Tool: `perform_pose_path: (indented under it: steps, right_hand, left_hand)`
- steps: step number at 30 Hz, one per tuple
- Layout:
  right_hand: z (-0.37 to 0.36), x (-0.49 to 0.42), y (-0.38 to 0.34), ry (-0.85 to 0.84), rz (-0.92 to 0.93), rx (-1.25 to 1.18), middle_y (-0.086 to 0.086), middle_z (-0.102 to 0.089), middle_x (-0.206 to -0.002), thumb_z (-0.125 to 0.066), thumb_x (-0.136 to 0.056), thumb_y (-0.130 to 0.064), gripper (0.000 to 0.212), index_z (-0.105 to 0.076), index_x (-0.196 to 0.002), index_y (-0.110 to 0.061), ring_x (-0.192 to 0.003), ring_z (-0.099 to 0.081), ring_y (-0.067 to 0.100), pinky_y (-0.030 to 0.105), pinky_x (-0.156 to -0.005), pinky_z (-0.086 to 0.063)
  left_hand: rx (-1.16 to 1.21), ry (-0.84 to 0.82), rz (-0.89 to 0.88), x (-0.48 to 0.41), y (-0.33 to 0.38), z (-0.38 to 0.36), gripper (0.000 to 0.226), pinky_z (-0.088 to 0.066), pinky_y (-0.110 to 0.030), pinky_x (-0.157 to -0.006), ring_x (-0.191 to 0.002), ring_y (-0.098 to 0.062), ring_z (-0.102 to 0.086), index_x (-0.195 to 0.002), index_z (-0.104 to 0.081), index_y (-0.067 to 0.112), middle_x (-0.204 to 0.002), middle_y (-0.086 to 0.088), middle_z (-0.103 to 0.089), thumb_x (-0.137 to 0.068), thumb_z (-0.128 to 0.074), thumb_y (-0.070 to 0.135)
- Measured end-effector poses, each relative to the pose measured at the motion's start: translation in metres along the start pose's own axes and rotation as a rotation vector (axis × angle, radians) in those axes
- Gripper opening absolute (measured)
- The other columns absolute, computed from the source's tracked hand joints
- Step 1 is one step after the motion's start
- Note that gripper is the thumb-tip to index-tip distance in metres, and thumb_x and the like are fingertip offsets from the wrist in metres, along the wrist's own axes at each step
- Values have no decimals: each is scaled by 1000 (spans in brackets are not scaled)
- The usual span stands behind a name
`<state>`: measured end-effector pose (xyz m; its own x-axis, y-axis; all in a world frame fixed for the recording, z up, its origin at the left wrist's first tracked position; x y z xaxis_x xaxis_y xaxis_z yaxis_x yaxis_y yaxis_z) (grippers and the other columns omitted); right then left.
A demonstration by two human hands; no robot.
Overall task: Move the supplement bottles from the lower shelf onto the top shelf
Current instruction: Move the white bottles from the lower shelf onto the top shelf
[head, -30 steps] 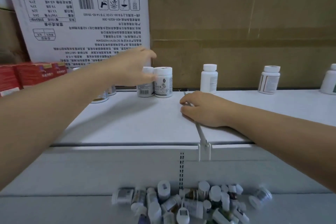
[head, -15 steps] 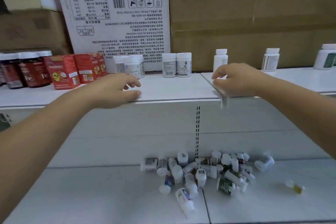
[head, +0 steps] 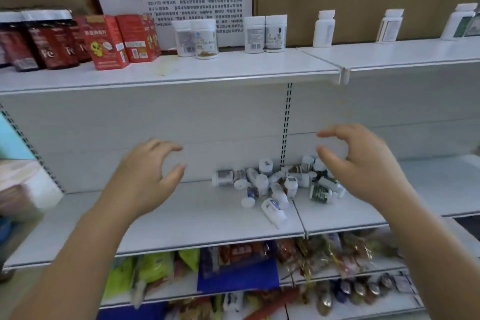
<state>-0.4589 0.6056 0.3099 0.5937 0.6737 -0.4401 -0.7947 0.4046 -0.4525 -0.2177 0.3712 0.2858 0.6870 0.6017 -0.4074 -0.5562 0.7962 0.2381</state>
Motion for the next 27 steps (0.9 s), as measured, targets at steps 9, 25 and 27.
perform_pose_path:
  steps: [9,25,27]
  right_hand:
    - [-169,31,77,-216,-341,-134,-5,-64,-124,-54,-91,-33,33,-61,-122,-23,-107,-58,11,25,-85,-44]
    - [-412,-84,86,-510,-147,89,10,-60,-116,-43,-94,-33,34,-48,-121,-12,-104,-58,28,31,-77,-45]
    - [-424,-84,87,-529,-173,98,12,-59,-120,-42,-94,-36,44,-43,-128,-8,-109,-57,30,33,-84,-45]
  left_hand:
    - [68,-232,251,13,-62,-150,50,-36,-37,-102,-125,-26,-47,-134,-54,20,-136,-3,-53,-90,-50,43]
    - [343,-414,521,-135,-125,-395,70,-34,-40,-108,-137,-34,-35,-150,-24,10,-153,-16,-29,-94,-54,41]
    - [465,-405,685,-139,-128,-413,73,-36,-36,-103,-135,-35,-39,-148,-21,3,-151,-21,-33,-96,-49,46]
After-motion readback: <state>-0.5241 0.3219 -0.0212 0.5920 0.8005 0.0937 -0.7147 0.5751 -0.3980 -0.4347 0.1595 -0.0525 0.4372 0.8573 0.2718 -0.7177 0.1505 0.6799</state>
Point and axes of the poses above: each hand's wrist, its own x-axis away from the middle knuckle, its own z-axis out of the back of the hand, y = z × x, the point moved 7 cm from there along -x, towards the middle knuckle
